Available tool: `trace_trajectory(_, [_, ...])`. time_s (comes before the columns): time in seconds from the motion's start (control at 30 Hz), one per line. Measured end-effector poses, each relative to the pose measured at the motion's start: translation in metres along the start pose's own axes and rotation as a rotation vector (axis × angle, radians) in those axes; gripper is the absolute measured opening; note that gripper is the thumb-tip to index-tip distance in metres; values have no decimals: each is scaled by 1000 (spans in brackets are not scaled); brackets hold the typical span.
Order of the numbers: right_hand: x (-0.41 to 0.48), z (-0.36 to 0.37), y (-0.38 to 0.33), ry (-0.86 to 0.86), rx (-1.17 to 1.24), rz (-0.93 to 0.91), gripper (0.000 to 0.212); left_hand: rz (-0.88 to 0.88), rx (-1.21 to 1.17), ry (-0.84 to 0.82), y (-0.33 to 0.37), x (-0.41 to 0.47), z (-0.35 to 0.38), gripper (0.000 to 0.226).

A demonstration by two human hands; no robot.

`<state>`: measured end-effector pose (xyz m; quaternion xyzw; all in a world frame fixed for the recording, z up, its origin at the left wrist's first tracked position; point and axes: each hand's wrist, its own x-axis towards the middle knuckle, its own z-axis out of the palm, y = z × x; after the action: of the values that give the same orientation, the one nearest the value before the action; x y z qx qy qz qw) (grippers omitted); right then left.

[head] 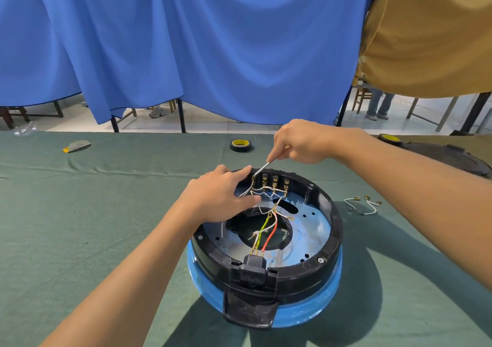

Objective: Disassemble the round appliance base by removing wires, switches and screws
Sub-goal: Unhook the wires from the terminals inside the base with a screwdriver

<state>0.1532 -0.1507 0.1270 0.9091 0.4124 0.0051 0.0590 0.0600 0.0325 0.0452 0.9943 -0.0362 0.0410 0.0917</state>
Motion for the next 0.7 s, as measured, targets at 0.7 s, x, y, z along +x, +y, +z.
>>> trace_trajectory(0.7, [-30,30,-17,263,-257,23,49,-1,9,-5,1,-1,-2,76])
